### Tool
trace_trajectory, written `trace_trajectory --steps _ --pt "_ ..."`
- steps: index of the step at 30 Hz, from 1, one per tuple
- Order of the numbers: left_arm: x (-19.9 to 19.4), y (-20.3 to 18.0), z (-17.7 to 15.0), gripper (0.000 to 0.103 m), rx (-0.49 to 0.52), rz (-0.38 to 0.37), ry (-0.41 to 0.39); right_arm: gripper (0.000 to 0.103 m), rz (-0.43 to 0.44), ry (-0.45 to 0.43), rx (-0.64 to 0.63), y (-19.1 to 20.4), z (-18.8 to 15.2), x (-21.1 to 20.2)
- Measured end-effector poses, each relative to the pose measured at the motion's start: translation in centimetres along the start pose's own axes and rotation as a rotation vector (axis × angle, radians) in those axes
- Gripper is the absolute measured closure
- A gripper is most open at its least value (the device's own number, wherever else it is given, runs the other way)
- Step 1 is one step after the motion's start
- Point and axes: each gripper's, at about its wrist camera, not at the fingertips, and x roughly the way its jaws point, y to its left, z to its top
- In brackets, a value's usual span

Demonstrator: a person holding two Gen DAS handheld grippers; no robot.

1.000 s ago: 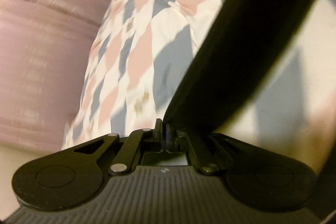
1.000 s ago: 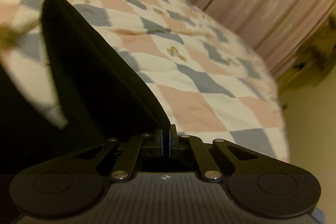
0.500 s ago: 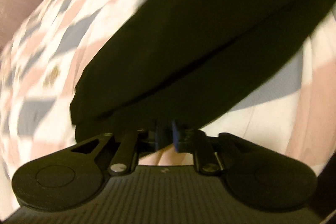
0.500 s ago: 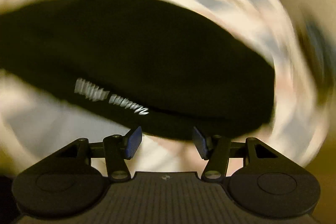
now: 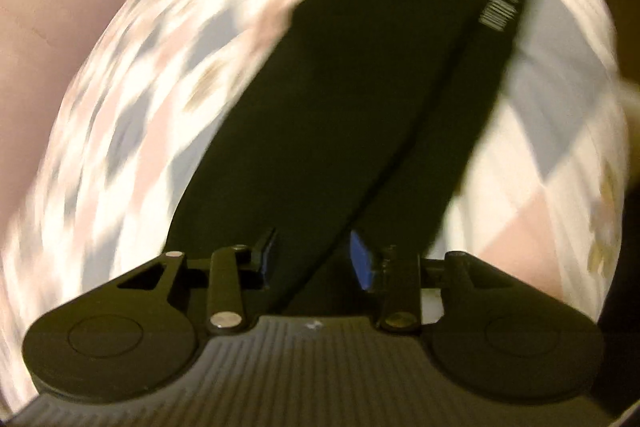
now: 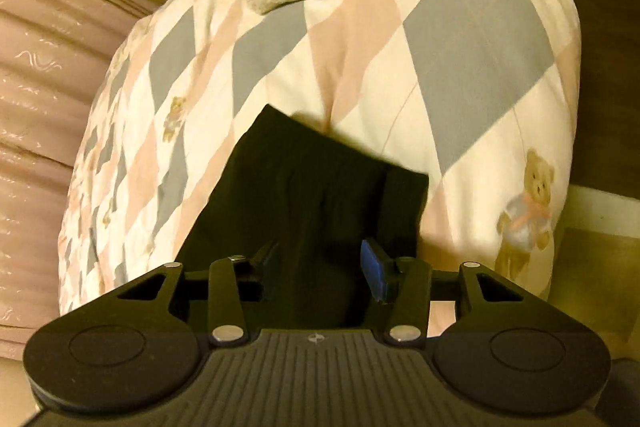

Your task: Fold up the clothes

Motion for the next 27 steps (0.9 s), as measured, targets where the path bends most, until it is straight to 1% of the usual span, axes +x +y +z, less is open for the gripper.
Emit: trace_trajectory --steps 1,5,7,10,12,14,15,16,17,18,19,20,22,24,27 --pt "0.5 -0.9 0.4 0.067 0.041 0.008 -0.005 0.053 -0.001 0.006 0.007 -0.2 0.0 0.3" --pt "2.5 -3.1 1.0 0.067 0.119 0.027 0.023 0.053 -0.004 0.029 0.035 -1.9 -0.3 1.0" --pt "3.7 -3.3 -0.9 0.067 0.184 0.027 0.045 0.053 -0.004 0.036 0.053 -2.3 -0.2 1.6" --pt "5.8 -3.7 -2.0 0.067 0.289 0.025 0.057 0.053 0.011 0.032 0.105 -3.0 0.2 2.2" --pt "6.5 -3.2 -2.0 0.067 0.326 0.026 0.056 0.054 0.020 0.028 0.140 -3.4 0.7 2.6" --pt "6.9 -2.5 -1.7 0.096 0.340 0.026 0.056 0.054 0.023 0.027 0.158 -3.6 1.2 3.1" --pt "6.8 -2.2 -1.5 0.096 0.335 0.029 0.057 0.054 0.025 0.026 0.162 -3.6 1.4 3.4" --pt "6.6 -1.9 -1.2 0.096 0.333 0.026 0.054 0.058 0.026 0.026 0.166 -3.6 1.5 3.6" --pt "6.4 -1.6 -1.0 0.096 0.332 0.024 0.051 0.079 0.023 0.028 0.157 -3.5 1.7 3.8" --pt "6.2 -1.3 -0.7 0.096 0.330 0.021 0.048 0.087 0.006 0.035 0.120 -3.0 1.9 3.8" --pt "6.0 -1.0 -0.4 0.096 0.328 0.018 0.045 0.091 -0.018 0.043 0.078 -2.5 2.0 3.6" --pt "5.6 -0.8 -0.2 0.097 0.327 0.016 0.041 0.095 -0.027 0.046 0.044 -2.0 2.2 3.1" --pt "4.4 -0.6 -0.2 0.098 0.327 0.013 0.031 0.097 -0.025 0.037 -0.010 -1.4 2.4 1.6" --pt "3.1 -0.6 -0.1 0.098 0.320 0.023 0.025 0.097 -0.020 0.029 -0.058 -0.8 2.6 0.2" --pt "1.5 -1.0 -0.2 0.098 0.312 0.043 0.026 0.098 -0.001 0.027 -0.081 -0.8 2.8 -1.2"
